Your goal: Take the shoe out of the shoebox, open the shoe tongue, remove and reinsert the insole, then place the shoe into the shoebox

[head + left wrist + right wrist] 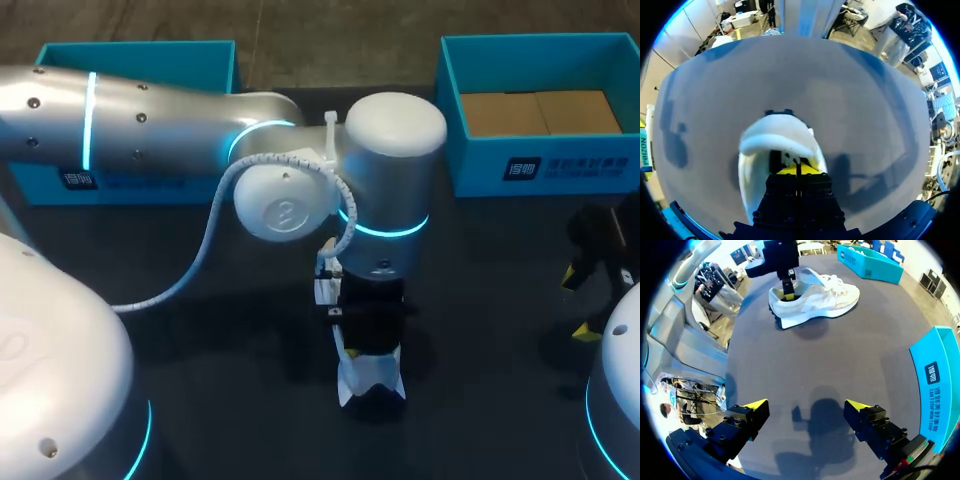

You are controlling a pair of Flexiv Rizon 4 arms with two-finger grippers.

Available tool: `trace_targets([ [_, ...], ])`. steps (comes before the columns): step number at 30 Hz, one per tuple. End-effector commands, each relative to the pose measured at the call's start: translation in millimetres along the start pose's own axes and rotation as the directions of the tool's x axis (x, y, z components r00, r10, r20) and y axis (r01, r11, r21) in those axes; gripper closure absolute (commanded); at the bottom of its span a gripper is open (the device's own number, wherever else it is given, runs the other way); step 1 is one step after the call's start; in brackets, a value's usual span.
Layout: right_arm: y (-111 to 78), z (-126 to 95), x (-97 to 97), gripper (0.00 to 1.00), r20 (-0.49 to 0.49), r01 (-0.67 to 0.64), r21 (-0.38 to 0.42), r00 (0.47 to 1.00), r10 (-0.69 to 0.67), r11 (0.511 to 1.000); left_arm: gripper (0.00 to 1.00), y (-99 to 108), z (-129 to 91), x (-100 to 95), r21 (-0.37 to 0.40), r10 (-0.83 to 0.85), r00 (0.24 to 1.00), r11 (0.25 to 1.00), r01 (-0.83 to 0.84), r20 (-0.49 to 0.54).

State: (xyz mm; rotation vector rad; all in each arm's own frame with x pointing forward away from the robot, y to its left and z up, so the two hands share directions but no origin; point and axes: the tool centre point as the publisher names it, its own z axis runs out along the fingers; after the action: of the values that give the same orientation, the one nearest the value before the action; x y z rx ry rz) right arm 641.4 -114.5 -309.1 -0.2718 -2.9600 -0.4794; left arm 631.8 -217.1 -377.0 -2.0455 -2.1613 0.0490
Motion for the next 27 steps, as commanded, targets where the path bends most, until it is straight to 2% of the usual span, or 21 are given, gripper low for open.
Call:
trace_targets([
  [1,0.0,0.2,0.9,0.00,0.002,0.000,0.002,1.000,0.000,1.000,1.00,-3.2,6.4,-10.6,0.005,0.003,0.998,1.000,-0.003,-0.070],
  [13,0.0,0.2,0.9,0.00,0.002,0.000,0.002,1.000,0.000,1.000,1.00,-4.1,40.1,-2.9,0.094,0.008,0.995,0.996,0.002,-0.103],
  [18,0.0,0.2,0.9,0.00,0.002,0.000,0.002,1.000,0.000,1.000,1.00,-2.5,45.0,2.3,0.113,-0.020,0.998,0.993,0.027,-0.062],
  [22,0.0,0.2,0.9,0.00,0.002,0.000,0.002,1.000,0.000,1.000,1.00,-6.9,32.0,0.4,0.128,-0.003,0.999,0.992,0.009,-0.045],
  [27,0.0,0.2,0.9,0.00,0.002,0.000,0.002,1.000,0.000,1.000,1.00,-11.8,7.4,-0.6,0.071,0.010,1.000,0.997,-0.009,-0.006],
])
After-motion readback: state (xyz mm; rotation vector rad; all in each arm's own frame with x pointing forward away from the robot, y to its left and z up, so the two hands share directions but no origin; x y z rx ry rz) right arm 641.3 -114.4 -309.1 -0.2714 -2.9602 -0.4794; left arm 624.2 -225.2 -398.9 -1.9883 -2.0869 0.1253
